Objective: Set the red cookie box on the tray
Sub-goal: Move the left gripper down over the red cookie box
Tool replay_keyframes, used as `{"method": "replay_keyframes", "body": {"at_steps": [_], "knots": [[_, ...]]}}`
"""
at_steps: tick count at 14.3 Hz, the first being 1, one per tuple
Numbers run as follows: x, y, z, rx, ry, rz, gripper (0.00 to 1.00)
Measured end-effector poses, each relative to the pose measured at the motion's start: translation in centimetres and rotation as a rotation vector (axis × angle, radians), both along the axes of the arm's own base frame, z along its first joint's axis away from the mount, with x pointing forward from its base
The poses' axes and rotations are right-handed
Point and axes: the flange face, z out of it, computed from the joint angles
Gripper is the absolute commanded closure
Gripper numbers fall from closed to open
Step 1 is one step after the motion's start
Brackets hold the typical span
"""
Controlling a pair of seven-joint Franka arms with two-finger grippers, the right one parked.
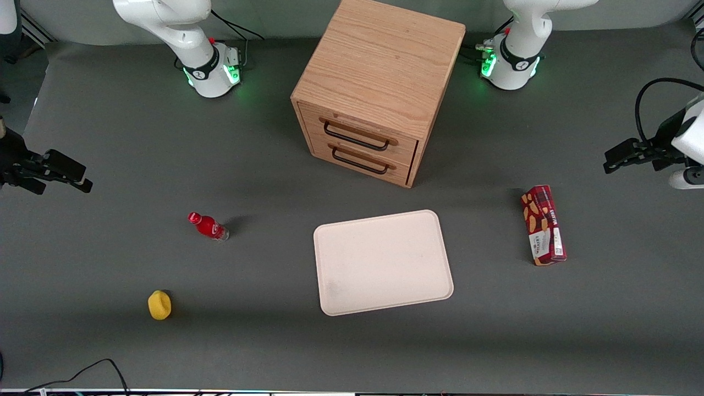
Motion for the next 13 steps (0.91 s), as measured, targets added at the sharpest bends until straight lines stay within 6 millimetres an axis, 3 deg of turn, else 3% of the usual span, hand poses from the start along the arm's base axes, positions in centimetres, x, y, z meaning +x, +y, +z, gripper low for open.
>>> {"method": "replay_keyframes", "body": {"at_steps": [6, 13], "knots": [[0.5, 0.0, -0.3, 0.000, 0.007, -0.001, 0.00], [2.1, 0.1, -4.1, -0.002, 0.065, -0.001, 0.00]]}}
